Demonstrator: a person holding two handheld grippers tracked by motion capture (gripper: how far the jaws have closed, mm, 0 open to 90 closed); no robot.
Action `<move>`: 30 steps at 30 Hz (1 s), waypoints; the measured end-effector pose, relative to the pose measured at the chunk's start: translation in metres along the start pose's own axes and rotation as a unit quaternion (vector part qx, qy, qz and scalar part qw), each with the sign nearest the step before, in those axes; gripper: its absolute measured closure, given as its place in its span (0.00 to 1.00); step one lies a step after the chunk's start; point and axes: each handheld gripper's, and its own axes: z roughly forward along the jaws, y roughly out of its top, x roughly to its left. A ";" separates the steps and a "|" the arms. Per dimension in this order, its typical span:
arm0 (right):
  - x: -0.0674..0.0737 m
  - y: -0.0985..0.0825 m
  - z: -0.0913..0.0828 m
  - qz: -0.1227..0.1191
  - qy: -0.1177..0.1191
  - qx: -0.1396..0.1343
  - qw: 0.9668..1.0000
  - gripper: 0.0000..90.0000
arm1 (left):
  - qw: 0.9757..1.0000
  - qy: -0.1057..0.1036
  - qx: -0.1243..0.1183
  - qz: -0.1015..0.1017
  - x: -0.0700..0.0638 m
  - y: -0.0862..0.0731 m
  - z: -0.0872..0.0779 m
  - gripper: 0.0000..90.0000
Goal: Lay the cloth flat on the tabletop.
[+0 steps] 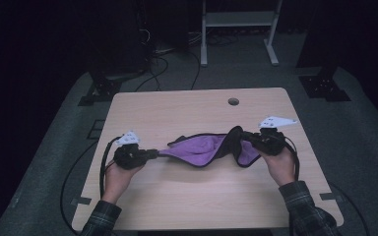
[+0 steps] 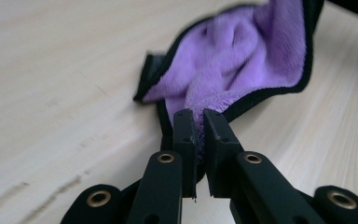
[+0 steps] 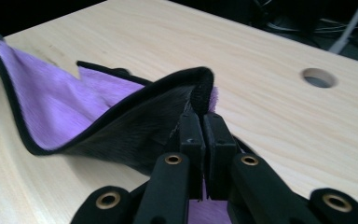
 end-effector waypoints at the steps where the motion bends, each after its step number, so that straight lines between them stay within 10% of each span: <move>1: -0.004 0.001 -0.005 0.002 -0.005 -0.005 1.000 0.97 | 1.000 0.001 -0.009 -0.003 0.001 0.002 -0.004 0.94; 8: -0.022 0.017 -0.032 0.011 -0.026 -0.046 0.999 0.97 | 0.997 0.012 -0.074 -0.005 0.004 0.025 -0.033 0.94; 30: -0.019 0.089 -0.106 -0.025 -0.057 -0.156 0.986 0.97 | 0.976 0.039 -0.213 0.032 -0.005 0.104 -0.102 0.94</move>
